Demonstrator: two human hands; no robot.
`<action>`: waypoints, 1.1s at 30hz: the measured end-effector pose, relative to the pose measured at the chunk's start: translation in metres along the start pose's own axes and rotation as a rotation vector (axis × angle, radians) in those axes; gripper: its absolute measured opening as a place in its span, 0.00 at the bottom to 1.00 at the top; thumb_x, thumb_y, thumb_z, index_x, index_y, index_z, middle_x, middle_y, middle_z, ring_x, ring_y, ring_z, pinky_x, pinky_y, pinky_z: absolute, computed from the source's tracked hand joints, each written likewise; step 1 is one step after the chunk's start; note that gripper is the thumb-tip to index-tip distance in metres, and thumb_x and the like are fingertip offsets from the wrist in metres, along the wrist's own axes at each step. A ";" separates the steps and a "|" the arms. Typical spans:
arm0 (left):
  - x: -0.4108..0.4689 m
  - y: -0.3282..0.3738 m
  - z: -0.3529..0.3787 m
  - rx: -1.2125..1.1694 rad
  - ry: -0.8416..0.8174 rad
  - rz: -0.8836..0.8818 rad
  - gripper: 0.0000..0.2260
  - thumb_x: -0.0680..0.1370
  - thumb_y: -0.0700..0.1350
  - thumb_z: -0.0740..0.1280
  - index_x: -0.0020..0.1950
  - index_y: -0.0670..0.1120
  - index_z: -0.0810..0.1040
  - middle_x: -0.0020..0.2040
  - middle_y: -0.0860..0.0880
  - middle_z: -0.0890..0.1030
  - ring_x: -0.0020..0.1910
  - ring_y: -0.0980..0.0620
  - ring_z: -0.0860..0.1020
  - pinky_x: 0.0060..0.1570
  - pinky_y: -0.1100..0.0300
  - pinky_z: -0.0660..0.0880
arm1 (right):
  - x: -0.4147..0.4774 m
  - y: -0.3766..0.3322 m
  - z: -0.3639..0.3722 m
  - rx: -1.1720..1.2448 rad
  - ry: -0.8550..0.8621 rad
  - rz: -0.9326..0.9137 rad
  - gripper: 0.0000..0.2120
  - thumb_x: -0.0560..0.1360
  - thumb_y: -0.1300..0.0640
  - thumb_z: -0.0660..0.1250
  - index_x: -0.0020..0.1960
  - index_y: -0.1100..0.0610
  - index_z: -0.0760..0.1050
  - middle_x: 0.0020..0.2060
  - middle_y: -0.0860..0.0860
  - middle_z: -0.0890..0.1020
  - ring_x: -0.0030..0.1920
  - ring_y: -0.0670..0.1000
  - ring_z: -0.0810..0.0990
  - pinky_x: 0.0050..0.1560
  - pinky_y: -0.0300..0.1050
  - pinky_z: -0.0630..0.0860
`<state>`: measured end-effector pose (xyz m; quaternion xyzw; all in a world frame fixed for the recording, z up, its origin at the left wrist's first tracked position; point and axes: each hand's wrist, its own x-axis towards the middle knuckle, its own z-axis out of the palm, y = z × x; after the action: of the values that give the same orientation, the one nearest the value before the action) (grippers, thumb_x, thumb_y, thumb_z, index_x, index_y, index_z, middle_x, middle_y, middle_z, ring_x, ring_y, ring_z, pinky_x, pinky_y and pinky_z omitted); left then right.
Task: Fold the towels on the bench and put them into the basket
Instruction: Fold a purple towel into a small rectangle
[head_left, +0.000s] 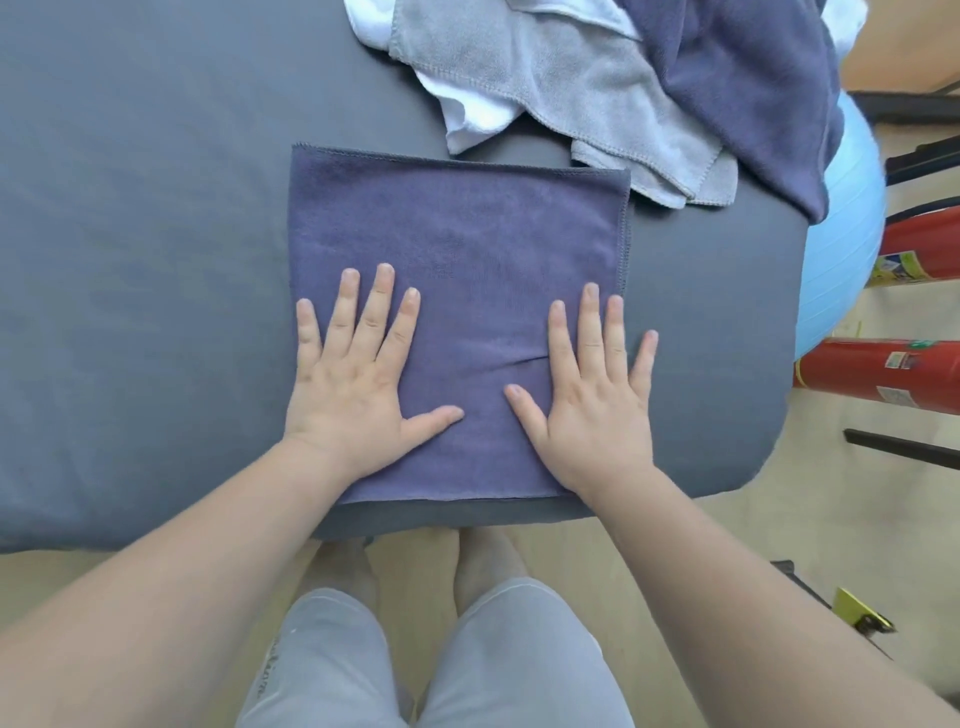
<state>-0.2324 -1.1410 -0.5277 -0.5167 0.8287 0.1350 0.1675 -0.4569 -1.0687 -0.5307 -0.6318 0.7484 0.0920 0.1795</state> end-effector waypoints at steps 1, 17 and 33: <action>0.001 0.001 0.001 0.008 -0.007 -0.011 0.54 0.67 0.81 0.49 0.81 0.48 0.38 0.81 0.45 0.36 0.80 0.41 0.36 0.75 0.33 0.44 | -0.004 0.006 0.004 -0.023 -0.014 0.017 0.42 0.79 0.29 0.47 0.82 0.53 0.40 0.81 0.55 0.38 0.81 0.58 0.37 0.77 0.69 0.42; -0.014 0.000 0.004 -0.009 -0.032 -0.141 0.65 0.60 0.85 0.47 0.78 0.40 0.31 0.78 0.37 0.31 0.78 0.40 0.32 0.76 0.37 0.41 | 0.044 -0.049 -0.006 -0.058 0.051 -0.163 0.43 0.78 0.29 0.50 0.83 0.54 0.44 0.82 0.57 0.42 0.81 0.59 0.39 0.78 0.67 0.41; -0.043 -0.014 0.014 0.026 -0.059 0.073 0.66 0.59 0.85 0.49 0.80 0.38 0.39 0.80 0.38 0.35 0.79 0.40 0.34 0.77 0.37 0.44 | -0.007 -0.011 0.009 -0.116 0.002 -0.172 0.47 0.75 0.26 0.51 0.83 0.52 0.44 0.81 0.61 0.41 0.80 0.63 0.39 0.78 0.65 0.43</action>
<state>-0.2005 -1.1067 -0.5233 -0.4798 0.8433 0.1455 0.1935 -0.4443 -1.0615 -0.5351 -0.7031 0.6851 0.1189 0.1489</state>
